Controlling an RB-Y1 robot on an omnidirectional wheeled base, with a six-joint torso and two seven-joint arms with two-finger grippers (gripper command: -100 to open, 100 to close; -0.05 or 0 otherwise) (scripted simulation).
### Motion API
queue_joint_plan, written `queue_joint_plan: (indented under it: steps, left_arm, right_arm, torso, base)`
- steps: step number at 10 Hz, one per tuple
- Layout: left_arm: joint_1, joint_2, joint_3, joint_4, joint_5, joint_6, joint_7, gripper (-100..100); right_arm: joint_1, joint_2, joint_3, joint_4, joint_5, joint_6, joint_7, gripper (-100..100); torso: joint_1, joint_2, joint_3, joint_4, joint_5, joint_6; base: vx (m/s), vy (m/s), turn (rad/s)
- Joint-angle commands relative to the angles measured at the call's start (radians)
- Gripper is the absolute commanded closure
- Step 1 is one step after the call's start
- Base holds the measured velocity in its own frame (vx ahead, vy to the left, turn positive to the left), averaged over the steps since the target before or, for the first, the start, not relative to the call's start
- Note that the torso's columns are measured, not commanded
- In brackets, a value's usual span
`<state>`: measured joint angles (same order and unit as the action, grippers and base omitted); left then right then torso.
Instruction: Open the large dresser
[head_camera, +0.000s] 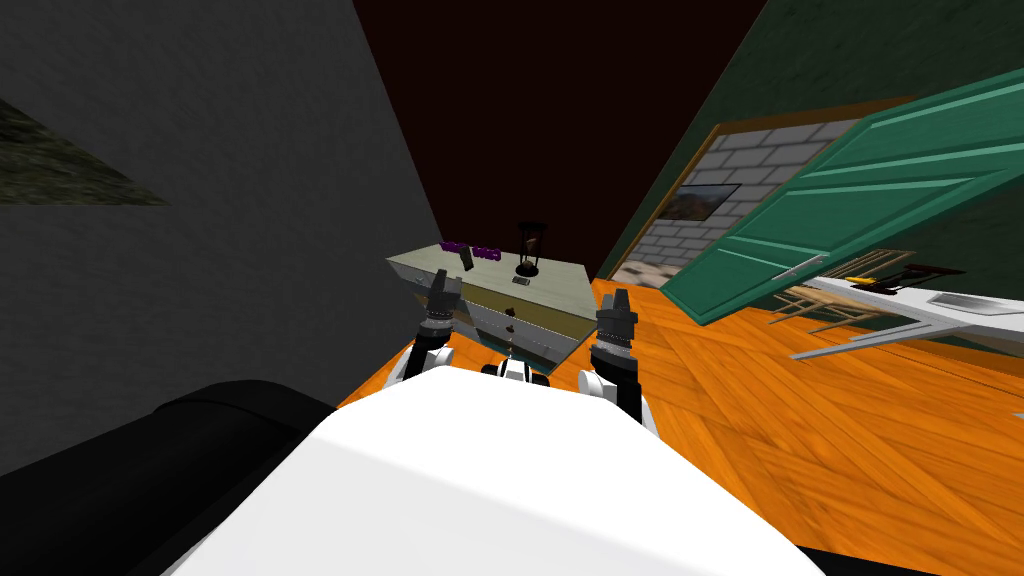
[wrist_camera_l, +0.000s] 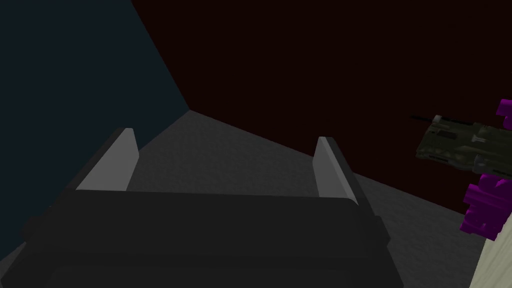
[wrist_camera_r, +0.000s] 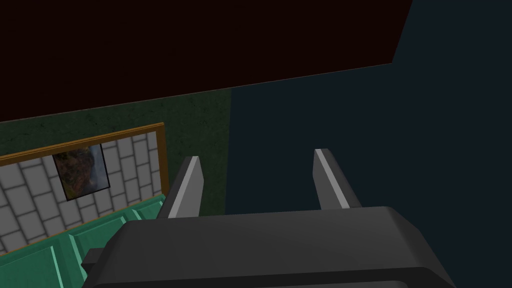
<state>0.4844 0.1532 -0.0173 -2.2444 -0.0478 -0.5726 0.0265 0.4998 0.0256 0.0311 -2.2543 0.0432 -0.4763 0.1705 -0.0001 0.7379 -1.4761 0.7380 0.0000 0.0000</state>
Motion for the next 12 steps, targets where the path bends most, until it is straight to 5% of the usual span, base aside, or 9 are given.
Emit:
queue_joint_plan:
  steps: [1, 12]
  left_arm:
    - [-0.014, 0.028, -0.011, 0.08, -0.006, -0.037, -0.012, -100]
    - [-0.072, 0.047, -0.032, 0.385, -0.018, -0.171, -0.046, -100]
  right_arm:
    - [0.0, 0.0, 0.0, 0.0, 0.0, 0.0, 0.0, 0]
    - [0.0, 0.0, 0.0, 0.0, 0.0, 0.0, 0.0, 0]
  torso:
    - [0.0, 0.0, 0.0, 0.0, 0.0, 0.0]
    - [0.0, 0.0, 0.0, 0.0, 0.0, 0.0]
  base:
    - [0.007, -0.023, -0.026]
    - [0.007, -0.024, -0.026]
